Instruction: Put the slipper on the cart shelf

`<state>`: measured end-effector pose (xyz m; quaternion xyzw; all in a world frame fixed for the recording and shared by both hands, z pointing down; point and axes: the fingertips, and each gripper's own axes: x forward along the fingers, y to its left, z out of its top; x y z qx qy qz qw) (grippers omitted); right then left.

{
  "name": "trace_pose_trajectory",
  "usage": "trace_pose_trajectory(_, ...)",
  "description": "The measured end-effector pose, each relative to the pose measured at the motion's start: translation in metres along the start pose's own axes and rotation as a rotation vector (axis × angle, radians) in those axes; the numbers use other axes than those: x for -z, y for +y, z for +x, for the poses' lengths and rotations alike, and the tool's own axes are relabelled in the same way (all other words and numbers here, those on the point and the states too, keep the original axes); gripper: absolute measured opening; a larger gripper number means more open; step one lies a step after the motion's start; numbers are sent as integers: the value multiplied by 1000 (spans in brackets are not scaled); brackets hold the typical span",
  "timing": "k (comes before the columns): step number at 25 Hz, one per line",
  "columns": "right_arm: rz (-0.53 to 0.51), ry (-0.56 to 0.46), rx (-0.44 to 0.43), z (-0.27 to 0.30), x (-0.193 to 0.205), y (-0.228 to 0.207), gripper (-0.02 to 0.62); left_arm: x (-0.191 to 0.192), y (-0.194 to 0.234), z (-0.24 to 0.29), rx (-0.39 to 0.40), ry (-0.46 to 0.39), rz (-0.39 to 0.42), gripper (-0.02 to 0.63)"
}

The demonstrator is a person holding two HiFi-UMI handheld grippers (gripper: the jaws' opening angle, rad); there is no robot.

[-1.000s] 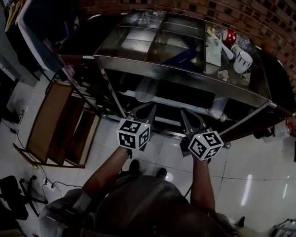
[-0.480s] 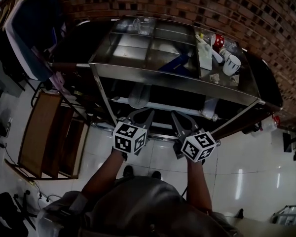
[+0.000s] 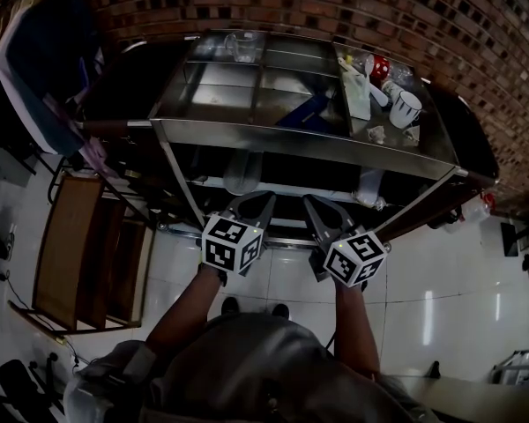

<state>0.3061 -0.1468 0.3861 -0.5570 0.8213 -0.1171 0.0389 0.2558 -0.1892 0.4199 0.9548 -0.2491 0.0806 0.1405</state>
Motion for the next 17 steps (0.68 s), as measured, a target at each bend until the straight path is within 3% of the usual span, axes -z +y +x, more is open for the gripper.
trace_pose_trajectory(17,-2,-8,-3,5,-4,5,0,3,5,-4,-3,22,6,8)
